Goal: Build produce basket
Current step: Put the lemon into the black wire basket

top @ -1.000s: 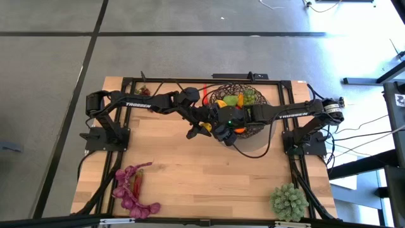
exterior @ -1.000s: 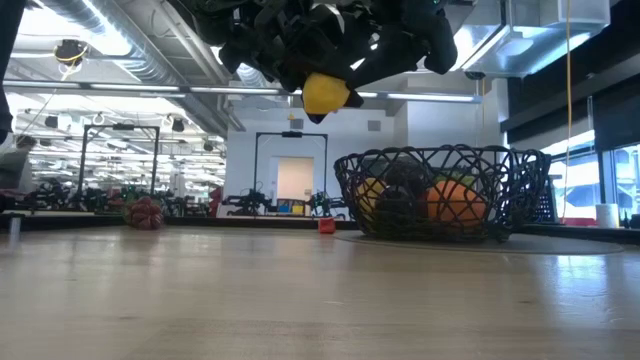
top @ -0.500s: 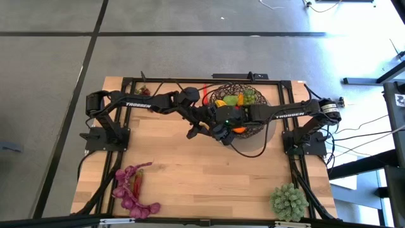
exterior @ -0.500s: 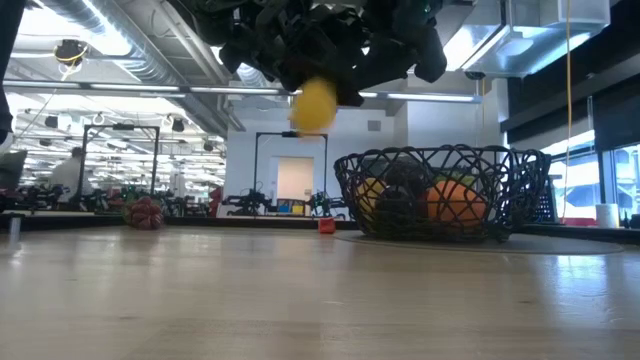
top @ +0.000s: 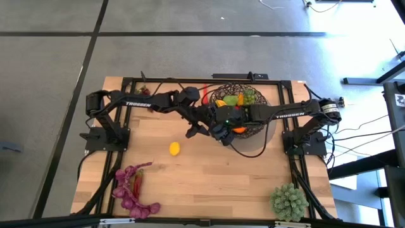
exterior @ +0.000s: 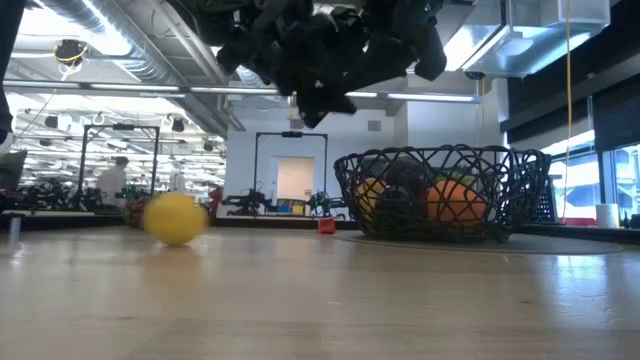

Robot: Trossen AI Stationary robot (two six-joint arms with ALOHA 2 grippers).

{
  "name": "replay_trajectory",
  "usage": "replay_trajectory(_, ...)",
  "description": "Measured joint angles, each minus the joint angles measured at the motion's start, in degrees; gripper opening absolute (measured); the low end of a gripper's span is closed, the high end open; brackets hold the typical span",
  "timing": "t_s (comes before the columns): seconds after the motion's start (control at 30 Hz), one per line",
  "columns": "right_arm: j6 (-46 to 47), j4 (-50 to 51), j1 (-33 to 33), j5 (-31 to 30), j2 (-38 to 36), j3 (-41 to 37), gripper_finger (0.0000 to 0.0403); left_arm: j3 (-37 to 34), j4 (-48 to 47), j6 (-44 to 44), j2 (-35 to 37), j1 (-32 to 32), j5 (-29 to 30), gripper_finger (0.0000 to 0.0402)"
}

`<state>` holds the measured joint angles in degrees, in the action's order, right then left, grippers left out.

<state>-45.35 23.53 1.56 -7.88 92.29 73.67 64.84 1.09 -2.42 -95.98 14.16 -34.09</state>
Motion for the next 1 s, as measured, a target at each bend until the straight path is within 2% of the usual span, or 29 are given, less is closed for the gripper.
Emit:
replay_trajectory(0.13, 1.00, 0.04, 0.58, -0.04, -0.04, 0.00, 0.0215, 0.00, -7.57, -0.03, 0.00, 2.09, 0.11, 0.0204)
replay_trajectory(0.63, 18.35, 7.38, 1.51, -0.02, -0.26, 6.64, 0.0215, 0.00, -37.06, 4.28, 1.40, 7.91, 0.70, 0.0204)
replay_trajectory(0.73, 20.18, 8.90, 1.49, -0.02, -0.26, 7.28, 0.0215, -0.02, -43.71, 4.47, 4.03, 8.63, 4.17, 0.0204)
replay_trajectory(0.83, 22.92, 9.33, 1.49, 0.00, -0.26, 7.30, 0.0215, 0.02, -51.16, 3.90, 8.28, 8.77, 10.88, 0.0204)
replay_trajectory(1.0, 24.30, 9.42, 1.49, -0.02, -0.26, 7.30, 0.0215, 0.00, -64.14, -7.72, 15.72, 8.33, 22.61, 0.0204)
